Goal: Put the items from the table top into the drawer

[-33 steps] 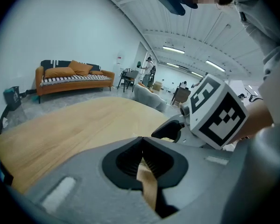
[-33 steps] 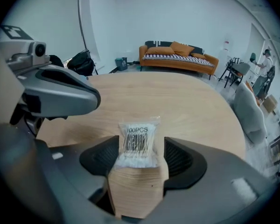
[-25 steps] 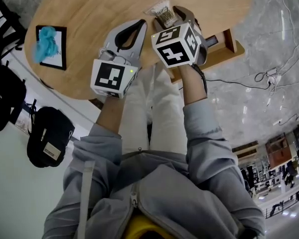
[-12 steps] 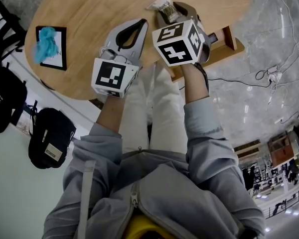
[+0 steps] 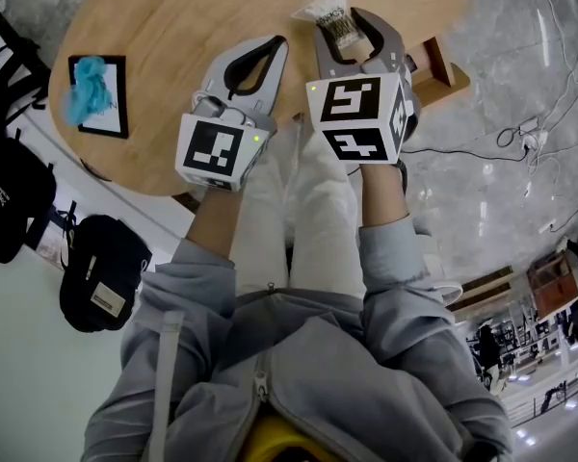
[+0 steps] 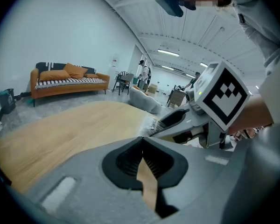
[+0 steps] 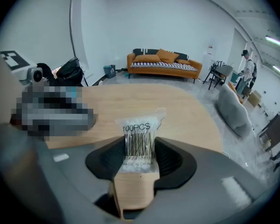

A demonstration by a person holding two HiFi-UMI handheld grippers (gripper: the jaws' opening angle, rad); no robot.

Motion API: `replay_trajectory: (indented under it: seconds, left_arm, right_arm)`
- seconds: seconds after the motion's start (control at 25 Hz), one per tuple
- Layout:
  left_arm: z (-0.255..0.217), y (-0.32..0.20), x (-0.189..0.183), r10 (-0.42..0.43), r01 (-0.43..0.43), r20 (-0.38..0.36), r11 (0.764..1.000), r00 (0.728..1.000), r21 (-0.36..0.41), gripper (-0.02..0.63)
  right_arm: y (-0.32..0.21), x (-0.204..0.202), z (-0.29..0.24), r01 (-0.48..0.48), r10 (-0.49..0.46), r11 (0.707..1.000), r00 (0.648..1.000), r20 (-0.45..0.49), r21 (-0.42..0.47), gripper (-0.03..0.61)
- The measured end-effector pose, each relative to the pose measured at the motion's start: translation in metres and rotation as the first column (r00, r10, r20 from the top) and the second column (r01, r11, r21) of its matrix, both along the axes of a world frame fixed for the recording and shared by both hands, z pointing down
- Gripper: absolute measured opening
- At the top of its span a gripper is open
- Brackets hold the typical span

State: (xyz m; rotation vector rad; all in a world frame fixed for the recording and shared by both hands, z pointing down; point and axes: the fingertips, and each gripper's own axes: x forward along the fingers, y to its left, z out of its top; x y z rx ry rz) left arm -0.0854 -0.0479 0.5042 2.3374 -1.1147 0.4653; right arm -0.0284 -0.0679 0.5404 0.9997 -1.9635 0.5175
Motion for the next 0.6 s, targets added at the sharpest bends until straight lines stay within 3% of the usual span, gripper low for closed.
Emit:
replay_trajectory:
  seconds: [0.32, 0.6]
  left_arm:
    - [0.000, 0.020, 0.026, 0.080, -0.080, -0.003, 0.997, 0.997, -0.002, 0.003]
    - [0.006, 0.040, 0.058, 0.170, -0.170, 0.005, 0.985, 0.985, -0.021, 0.003]
  right_arm:
    - [0.034, 0.045, -0.012, -0.202, 0.201, 0.979, 0.978, 0.051, 0.017, 0.187]
    - [0.066, 0.102, 0.004, -0.399, 0.401, 0.916, 0.914, 0.058, -0.043, 0.186]
